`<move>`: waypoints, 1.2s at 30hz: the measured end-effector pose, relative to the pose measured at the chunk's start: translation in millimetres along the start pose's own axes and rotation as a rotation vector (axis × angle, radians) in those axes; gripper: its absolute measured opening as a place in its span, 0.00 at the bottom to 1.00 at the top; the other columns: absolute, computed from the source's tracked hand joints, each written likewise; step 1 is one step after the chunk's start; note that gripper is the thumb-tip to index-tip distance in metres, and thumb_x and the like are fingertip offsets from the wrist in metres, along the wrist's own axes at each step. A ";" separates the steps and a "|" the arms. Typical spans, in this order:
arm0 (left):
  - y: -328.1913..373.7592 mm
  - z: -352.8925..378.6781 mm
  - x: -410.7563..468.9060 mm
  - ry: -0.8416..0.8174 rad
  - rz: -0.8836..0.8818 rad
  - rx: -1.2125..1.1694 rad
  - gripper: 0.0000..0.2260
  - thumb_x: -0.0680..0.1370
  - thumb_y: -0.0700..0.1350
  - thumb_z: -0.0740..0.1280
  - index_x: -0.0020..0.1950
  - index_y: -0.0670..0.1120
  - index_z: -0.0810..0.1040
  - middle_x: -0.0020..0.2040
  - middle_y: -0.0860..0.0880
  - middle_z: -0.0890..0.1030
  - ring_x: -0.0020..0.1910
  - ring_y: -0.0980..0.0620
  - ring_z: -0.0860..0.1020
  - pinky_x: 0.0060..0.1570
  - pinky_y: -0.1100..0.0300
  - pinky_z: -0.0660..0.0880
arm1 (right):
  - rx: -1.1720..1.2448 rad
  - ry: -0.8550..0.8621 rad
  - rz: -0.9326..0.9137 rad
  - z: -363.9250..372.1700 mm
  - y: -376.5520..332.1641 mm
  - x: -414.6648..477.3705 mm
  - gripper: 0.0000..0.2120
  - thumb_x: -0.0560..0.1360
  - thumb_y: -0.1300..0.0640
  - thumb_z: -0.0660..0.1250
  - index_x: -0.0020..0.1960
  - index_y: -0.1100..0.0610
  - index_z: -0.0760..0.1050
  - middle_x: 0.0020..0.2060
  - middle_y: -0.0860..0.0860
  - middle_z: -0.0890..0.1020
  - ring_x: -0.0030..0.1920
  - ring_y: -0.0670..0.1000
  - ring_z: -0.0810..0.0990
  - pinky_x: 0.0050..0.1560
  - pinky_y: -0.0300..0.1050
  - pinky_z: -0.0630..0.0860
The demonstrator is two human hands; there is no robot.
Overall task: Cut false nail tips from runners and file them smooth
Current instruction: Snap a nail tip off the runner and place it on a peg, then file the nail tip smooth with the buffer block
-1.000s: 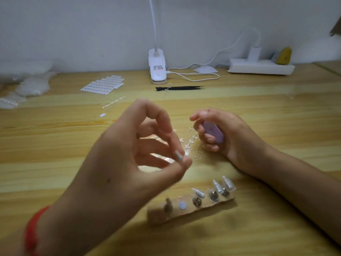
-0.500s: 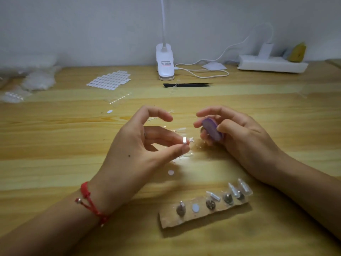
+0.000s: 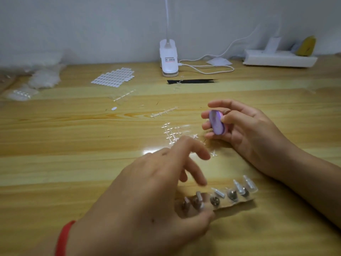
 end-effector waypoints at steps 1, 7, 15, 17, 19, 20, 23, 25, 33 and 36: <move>-7.9 -1.1 7.2 -0.039 -0.062 -0.084 0.14 0.67 0.61 0.63 0.50 0.66 0.66 0.42 0.62 0.81 0.49 0.60 0.78 0.39 0.64 0.70 | 0.007 0.014 0.004 -0.2 -0.3 0.3 0.16 0.77 0.71 0.55 0.51 0.60 0.78 0.41 0.55 0.84 0.39 0.51 0.83 0.38 0.42 0.80; -33.4 -30.3 22.6 0.041 -0.082 0.063 0.15 0.69 0.61 0.66 0.53 0.59 0.75 0.49 0.60 0.78 0.49 0.61 0.74 0.47 0.65 0.70 | 0.291 0.114 0.083 -4.9 -3.2 1.2 0.17 0.65 0.69 0.51 0.46 0.62 0.75 0.32 0.56 0.77 0.27 0.48 0.69 0.24 0.36 0.68; -54.1 -21.0 48.5 -0.102 -0.151 0.378 0.34 0.59 0.74 0.63 0.63 0.63 0.68 0.60 0.60 0.69 0.61 0.58 0.62 0.57 0.60 0.62 | 0.423 0.134 0.129 -11.0 -2.2 1.6 0.17 0.62 0.67 0.51 0.45 0.62 0.74 0.31 0.56 0.76 0.27 0.48 0.67 0.24 0.36 0.67; -52.0 -20.9 48.4 -0.094 -0.099 0.399 0.27 0.60 0.72 0.64 0.55 0.63 0.73 0.56 0.61 0.70 0.57 0.58 0.64 0.53 0.61 0.61 | 0.419 0.128 0.134 -10.8 -1.9 2.0 0.17 0.62 0.67 0.51 0.45 0.62 0.74 0.31 0.56 0.76 0.27 0.48 0.68 0.24 0.36 0.67; -47.7 -19.6 45.8 -0.061 -0.050 0.380 0.21 0.62 0.71 0.64 0.48 0.62 0.77 0.52 0.63 0.72 0.54 0.58 0.66 0.53 0.59 0.64 | 0.415 0.121 0.136 -10.7 -1.4 2.4 0.17 0.62 0.67 0.51 0.45 0.62 0.74 0.31 0.56 0.76 0.27 0.48 0.68 0.24 0.36 0.67; -46.8 -18.7 44.4 -0.048 -0.033 0.367 0.20 0.62 0.70 0.63 0.47 0.61 0.78 0.51 0.63 0.73 0.53 0.58 0.68 0.54 0.58 0.66 | 0.415 0.119 0.134 -10.6 -1.4 2.5 0.17 0.62 0.67 0.51 0.45 0.62 0.74 0.31 0.56 0.76 0.28 0.48 0.67 0.24 0.36 0.67; -45.5 -20.1 42.5 0.011 -0.029 0.298 0.18 0.63 0.68 0.66 0.47 0.60 0.79 0.50 0.62 0.75 0.53 0.57 0.71 0.56 0.53 0.69 | 0.376 0.110 0.116 -8.8 -3.4 0.6 0.15 0.62 0.65 0.54 0.45 0.62 0.74 0.31 0.55 0.76 0.28 0.48 0.67 0.24 0.36 0.66; -42.4 -23.6 40.9 0.104 -0.012 0.217 0.18 0.64 0.67 0.68 0.47 0.59 0.79 0.49 0.61 0.76 0.52 0.57 0.74 0.55 0.52 0.71 | 0.253 0.094 0.108 -5.4 -4.1 -1.1 0.12 0.64 0.61 0.60 0.46 0.60 0.74 0.32 0.53 0.75 0.27 0.46 0.65 0.24 0.35 0.63; -15.1 -30.7 33.5 0.410 0.186 0.135 0.16 0.68 0.59 0.70 0.50 0.53 0.77 0.41 0.59 0.79 0.42 0.59 0.78 0.46 0.54 0.74 | -0.223 -0.074 -0.020 15.1 -2.5 -9.4 0.27 0.64 0.59 0.78 0.60 0.51 0.74 0.41 0.51 0.85 0.32 0.41 0.79 0.31 0.29 0.72; -20.8 -26.2 33.2 0.346 0.141 0.018 0.20 0.67 0.60 0.71 0.55 0.52 0.76 0.43 0.58 0.80 0.44 0.58 0.78 0.48 0.63 0.71 | -0.176 -0.031 -0.057 14.4 -4.5 -9.9 0.25 0.61 0.58 0.76 0.57 0.53 0.76 0.36 0.49 0.84 0.28 0.40 0.78 0.30 0.26 0.70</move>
Point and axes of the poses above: each hand's wrist, its own x-axis towards the middle knuckle, its own z-axis out of the palm, y = z × x, the point moved 5 cm from there along x, towards the middle knuckle
